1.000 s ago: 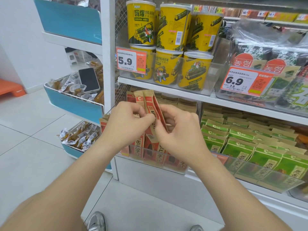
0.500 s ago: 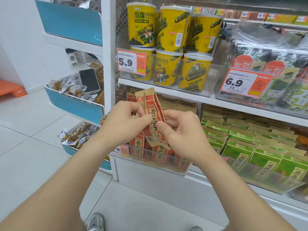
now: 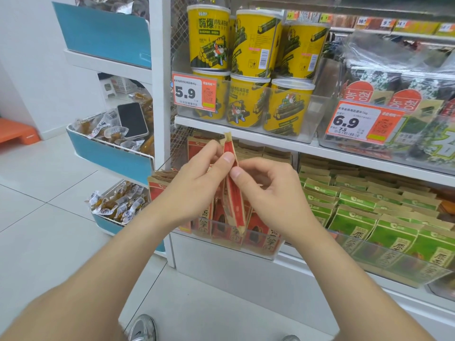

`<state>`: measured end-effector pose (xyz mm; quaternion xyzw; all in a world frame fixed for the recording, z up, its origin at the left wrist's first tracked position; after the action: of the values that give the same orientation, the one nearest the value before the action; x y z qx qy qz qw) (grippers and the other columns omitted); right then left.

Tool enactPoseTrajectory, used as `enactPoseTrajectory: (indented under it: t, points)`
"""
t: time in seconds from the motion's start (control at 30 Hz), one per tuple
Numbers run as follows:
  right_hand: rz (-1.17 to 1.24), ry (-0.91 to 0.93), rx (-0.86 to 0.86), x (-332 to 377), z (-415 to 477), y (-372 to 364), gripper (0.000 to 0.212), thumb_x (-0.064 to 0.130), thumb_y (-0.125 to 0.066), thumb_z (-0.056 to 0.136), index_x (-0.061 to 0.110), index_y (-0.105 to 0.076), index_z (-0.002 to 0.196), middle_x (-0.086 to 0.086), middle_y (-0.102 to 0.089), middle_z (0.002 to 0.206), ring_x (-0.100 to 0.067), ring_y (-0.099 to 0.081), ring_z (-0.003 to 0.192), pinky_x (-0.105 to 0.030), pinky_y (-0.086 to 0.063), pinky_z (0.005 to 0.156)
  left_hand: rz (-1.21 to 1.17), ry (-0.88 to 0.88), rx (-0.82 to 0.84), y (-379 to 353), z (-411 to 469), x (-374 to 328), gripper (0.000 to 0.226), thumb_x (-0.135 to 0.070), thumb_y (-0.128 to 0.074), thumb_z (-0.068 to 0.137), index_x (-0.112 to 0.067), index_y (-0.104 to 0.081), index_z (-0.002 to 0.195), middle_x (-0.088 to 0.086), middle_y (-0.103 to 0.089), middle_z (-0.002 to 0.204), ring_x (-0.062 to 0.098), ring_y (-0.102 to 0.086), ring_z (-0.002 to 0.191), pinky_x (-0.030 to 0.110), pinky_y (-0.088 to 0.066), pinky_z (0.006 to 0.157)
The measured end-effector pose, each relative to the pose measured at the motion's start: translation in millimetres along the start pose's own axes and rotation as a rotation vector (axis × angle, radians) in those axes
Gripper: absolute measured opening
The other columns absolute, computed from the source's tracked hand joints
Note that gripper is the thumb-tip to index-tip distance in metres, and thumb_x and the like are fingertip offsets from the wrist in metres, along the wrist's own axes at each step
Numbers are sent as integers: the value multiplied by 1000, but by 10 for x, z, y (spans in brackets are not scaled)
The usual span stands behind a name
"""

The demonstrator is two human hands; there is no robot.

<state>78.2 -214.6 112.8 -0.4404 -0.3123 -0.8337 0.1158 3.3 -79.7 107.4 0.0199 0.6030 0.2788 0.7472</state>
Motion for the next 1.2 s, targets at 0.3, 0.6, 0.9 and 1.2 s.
enactPoseTrajectory:
  t: [0.3, 0.6, 0.9, 1.2]
  points:
    - [326, -148, -38, -85, 30, -102, 12, 28, -62, 109, 26, -64, 98, 2, -70, 94, -9, -62, 72, -26, -51, 64, -161, 52, 41, -91, 23, 12, 34, -38, -49, 115, -5, -57, 114, 34, -61, 119, 54, -64, 104, 76, -51, 99]
    - [438, -308, -139, -231, 9, -122, 19, 22, -48, 107, 9, -59, 97, -10, -58, 85, -23, -53, 80, -44, -44, 75, -1, -57, 56, -153, 8, -42, 41, -56, -52, 105, -16, -59, 102, 21, -56, 79, 37, -50, 66, 51, -51, 66]
    - [531, -342, -77, -263, 15, -172, 21, 33, -59, 109, 17, -69, 101, -12, -72, 94, -28, -67, 87, -53, -56, 84, 5, -54, 28, -57, 24, -37, 45, -62, -53, 103, -19, -63, 104, 34, -63, 97, 53, -64, 83, 74, -57, 79]
    - [300, -313, 152, -157, -17, -201, 24, 29, -80, 89, 27, -66, 108, -4, -76, 114, -34, -79, 95, -60, -63, 92, -37, -25, -256, 207, 43, -36, 40, -43, -42, 115, -13, -61, 100, 20, -64, 92, 27, -63, 81, 65, -60, 81]
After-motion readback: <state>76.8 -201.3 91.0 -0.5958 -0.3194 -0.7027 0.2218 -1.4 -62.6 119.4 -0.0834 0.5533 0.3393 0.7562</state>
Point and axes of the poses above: each hand's wrist, its own z-axis towards the middle knuckle, its own y-axis out of the back of the hand, x = y × z, the point moved 8 cm from there along z, towards the middle knuckle
